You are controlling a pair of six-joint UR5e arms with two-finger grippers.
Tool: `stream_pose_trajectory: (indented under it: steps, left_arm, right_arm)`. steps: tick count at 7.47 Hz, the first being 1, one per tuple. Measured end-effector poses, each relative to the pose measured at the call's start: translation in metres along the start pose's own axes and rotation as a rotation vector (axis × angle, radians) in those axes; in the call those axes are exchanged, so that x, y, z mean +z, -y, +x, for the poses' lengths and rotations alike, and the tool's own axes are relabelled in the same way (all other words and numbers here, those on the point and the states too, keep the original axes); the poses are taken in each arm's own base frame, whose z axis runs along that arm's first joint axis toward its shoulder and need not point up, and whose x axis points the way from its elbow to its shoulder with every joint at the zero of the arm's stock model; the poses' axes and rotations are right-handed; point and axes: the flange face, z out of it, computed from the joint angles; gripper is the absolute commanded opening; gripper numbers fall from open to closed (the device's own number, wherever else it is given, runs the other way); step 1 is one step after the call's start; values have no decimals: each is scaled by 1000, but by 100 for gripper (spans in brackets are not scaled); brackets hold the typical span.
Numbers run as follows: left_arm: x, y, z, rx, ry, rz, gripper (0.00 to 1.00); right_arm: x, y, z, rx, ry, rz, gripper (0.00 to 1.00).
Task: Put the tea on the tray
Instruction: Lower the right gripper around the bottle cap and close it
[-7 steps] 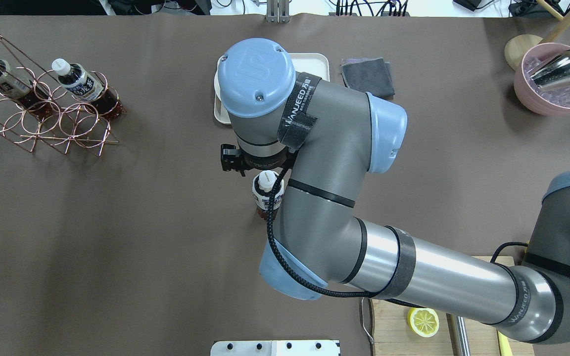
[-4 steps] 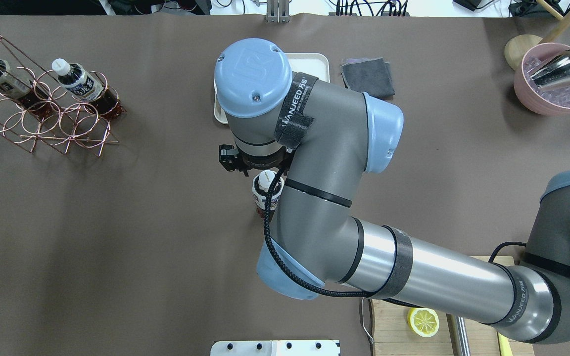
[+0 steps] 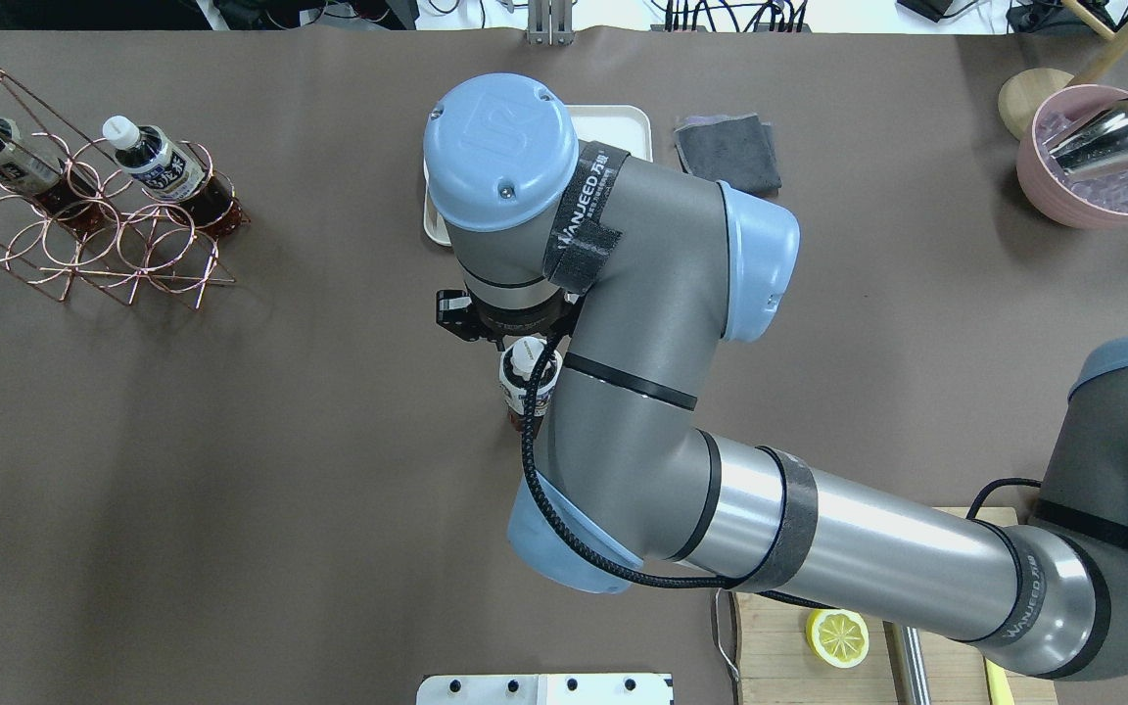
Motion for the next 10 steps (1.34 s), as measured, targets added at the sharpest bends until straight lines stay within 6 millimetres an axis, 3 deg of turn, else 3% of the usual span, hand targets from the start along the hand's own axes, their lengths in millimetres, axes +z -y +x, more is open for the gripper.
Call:
stream_pose_trajectory:
  steps: [2,10]
  left_arm:
    - [0,1,0,0,0,1,98]
    - [-1,0,0,0,0,4,98]
  right_arm:
    - [0,1,1,1,-1,1,63]
    - [-4,-4,7,49,1,-20,62]
